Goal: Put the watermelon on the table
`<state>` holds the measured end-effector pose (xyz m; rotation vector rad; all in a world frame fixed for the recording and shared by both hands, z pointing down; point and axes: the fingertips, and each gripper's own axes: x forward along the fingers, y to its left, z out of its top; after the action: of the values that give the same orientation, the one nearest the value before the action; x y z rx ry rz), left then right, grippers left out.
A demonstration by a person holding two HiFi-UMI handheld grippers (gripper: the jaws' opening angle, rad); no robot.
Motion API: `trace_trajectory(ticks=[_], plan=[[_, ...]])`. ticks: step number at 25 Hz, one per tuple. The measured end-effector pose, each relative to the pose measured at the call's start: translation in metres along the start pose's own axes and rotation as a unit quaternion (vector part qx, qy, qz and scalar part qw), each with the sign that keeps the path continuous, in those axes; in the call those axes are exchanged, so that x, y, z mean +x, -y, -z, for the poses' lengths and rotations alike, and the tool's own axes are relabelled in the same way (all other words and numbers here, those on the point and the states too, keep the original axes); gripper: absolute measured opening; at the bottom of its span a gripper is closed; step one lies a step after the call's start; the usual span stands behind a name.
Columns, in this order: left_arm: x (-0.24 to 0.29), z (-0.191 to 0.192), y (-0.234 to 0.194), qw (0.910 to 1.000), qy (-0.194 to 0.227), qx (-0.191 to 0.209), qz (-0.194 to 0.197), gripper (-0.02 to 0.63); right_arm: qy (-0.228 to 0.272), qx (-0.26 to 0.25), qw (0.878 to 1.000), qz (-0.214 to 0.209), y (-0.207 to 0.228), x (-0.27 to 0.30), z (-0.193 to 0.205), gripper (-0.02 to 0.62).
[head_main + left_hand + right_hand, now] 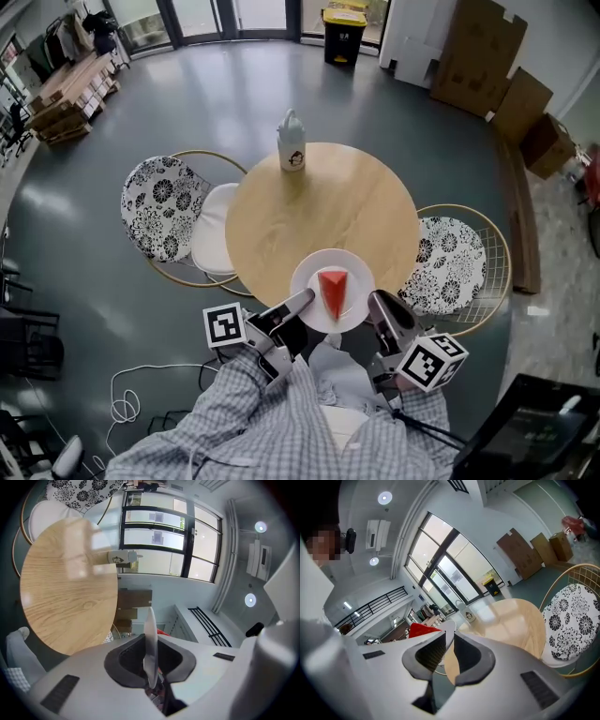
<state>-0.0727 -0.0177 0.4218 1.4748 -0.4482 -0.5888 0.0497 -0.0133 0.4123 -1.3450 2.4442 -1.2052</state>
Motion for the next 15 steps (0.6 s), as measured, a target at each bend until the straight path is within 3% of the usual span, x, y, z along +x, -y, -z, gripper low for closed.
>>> trace_trajectory(ticks=[15], plan=[[0.103,-0.008,-0.022,0.9997,-0.02,-0.009,-0.006,0.041,0.008,0.01,1.0,0.025,0.08,0.006,-0.061,0.061]])
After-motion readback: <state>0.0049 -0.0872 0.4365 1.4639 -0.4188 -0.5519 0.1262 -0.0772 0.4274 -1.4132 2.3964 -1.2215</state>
